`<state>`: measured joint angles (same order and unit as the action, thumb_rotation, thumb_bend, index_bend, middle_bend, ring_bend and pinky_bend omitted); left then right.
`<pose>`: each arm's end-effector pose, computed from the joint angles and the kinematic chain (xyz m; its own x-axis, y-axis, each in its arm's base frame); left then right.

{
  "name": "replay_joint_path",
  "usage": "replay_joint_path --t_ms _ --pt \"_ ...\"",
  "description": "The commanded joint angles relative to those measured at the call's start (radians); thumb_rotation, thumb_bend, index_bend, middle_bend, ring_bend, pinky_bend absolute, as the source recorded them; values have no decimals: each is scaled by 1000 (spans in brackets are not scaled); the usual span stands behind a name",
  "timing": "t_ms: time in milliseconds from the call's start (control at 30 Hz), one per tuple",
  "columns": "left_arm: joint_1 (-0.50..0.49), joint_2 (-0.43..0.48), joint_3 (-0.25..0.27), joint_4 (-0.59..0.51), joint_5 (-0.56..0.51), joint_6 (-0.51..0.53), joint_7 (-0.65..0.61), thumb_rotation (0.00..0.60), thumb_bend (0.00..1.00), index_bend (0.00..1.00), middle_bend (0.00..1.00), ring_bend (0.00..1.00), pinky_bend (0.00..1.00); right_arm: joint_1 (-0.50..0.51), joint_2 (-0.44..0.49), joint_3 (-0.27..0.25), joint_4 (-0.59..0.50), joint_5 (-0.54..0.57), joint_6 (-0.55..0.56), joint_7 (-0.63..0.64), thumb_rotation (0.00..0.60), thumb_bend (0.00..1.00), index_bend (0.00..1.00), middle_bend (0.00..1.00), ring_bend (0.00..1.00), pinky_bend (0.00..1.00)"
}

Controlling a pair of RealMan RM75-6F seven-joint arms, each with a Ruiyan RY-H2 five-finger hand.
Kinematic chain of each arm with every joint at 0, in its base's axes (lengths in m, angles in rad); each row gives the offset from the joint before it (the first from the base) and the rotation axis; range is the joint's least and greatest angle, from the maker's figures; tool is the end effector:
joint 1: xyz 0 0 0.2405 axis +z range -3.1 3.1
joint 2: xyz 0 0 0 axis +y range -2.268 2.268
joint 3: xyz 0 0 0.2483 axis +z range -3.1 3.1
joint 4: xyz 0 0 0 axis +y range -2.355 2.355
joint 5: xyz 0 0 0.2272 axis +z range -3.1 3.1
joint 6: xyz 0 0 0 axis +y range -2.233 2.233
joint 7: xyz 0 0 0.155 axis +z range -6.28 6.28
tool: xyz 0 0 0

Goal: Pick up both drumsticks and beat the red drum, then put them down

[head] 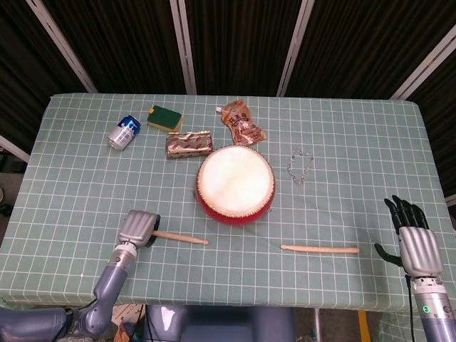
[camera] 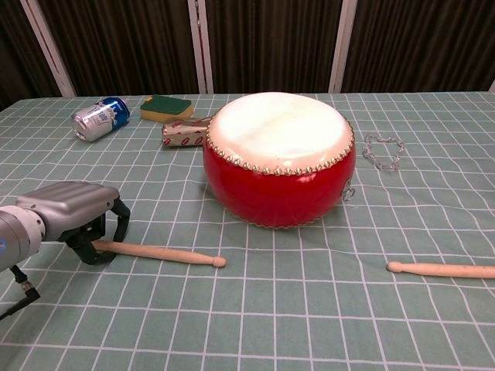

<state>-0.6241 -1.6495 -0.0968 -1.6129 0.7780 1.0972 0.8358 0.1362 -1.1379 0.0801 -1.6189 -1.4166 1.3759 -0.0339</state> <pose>-0.1782 0.2830 -0.0758 0.5790 0.4220 0.6977 0.8115 -0.2147 -0.5435 -0.3119 -0.2148 0.1267 0.3893 -0.0652 0.9188 -0.9200 0.0207 0.3913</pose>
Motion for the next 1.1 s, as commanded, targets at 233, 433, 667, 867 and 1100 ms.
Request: replay_joint_path --t_ms 233,433,667,867,1100 --pt "21 68 -16 -87 43 45 -78 600 509 778 1000 1000 1000 0 4 0 -3 2 -3 0 600 278 0 0 0 61" --pt "61 194 -40 -224 122 94 -186 600 524 784 1000 1000 1000 1 4 -1 -5 2 -5 -3 600 278 0 0 0 61" --pt "136 372 -29 -353 228 144 -322 600 525 789 1000 1000 1000 5 4 -3 -13 4 -13 -17 600 278 0 17 52 126" --pt "199 485 -8 -401 317 173 -451 600 524 790 1000 1000 1000 18 2 -11 -24 3 -37 -73 600 278 133 597 721 749" --pt "235 557 7 -419 375 184 -533 600 524 790 1000 1000 1000 39 -19 -33 -51 24 -88 -216 600 277 369 993 1000 999"
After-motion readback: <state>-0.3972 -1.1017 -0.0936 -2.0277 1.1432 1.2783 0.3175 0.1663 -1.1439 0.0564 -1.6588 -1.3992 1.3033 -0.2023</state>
